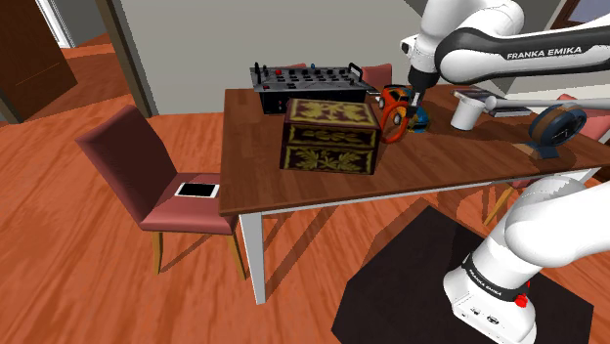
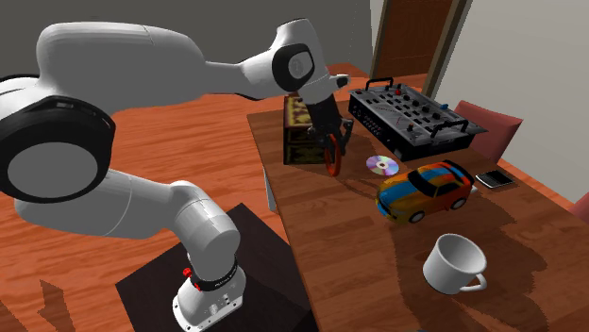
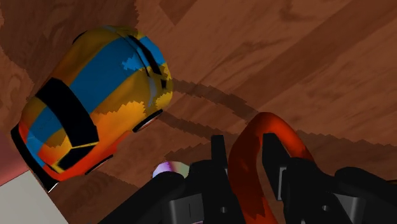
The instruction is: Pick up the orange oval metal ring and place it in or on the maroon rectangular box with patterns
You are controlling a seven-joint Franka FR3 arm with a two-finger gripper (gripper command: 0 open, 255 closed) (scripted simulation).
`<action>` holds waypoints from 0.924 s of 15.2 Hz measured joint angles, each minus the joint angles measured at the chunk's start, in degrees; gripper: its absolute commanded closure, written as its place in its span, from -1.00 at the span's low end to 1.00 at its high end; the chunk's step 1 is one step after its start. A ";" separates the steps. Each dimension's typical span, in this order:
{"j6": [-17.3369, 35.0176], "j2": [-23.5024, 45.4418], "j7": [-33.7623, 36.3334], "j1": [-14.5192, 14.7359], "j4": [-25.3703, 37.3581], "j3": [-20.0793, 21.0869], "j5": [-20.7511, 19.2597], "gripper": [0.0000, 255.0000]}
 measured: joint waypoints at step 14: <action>-9.66 0.59 -3.66 0.31 10.83 0.72 1.73 1.00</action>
